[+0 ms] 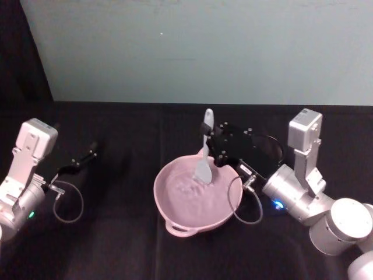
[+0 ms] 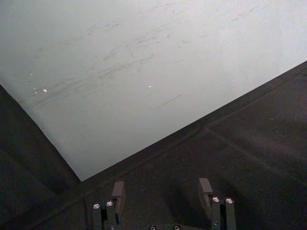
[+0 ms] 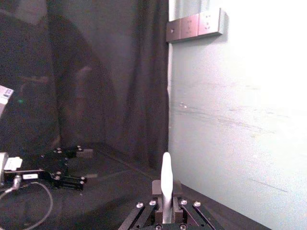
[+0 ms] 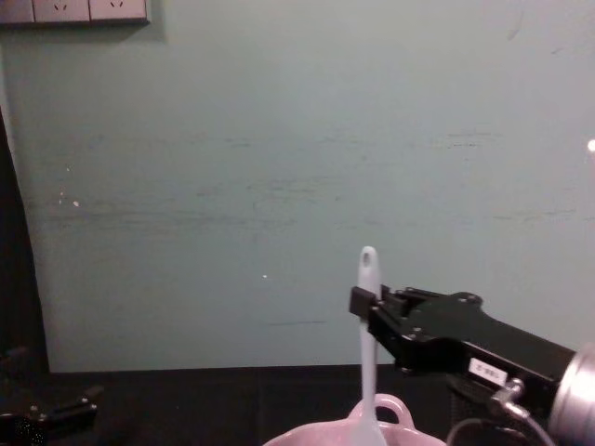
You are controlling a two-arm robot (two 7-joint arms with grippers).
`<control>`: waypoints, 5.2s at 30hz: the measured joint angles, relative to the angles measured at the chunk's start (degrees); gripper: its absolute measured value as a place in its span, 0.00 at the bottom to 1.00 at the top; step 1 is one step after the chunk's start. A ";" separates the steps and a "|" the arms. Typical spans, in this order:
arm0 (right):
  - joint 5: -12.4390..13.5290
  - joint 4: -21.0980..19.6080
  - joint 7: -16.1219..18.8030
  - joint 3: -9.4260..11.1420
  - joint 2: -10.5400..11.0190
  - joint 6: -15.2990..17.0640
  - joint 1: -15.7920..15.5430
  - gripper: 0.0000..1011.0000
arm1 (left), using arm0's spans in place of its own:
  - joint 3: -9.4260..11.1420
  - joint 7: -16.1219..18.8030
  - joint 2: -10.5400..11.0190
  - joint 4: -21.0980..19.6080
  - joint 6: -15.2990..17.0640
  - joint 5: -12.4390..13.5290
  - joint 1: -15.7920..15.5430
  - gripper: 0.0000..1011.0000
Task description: Use the one hand to pick up the spoon and stir the clear water in the bowl.
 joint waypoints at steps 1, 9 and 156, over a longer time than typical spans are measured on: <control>-0.13 -0.53 -0.33 0.41 0.41 0.02 -0.49 0.12 | 0.00 0.00 0.00 0.00 0.00 0.00 0.00 0.99; -0.83 -4.84 -1.83 1.84 2.59 1.97 -3.85 0.12 | 0.00 0.00 0.00 0.00 0.00 0.00 0.00 0.99; 2.59 -27.42 -10.92 9.68 3.60 12.89 -11.58 0.12 | 0.00 0.00 0.00 0.00 0.00 0.00 0.00 0.99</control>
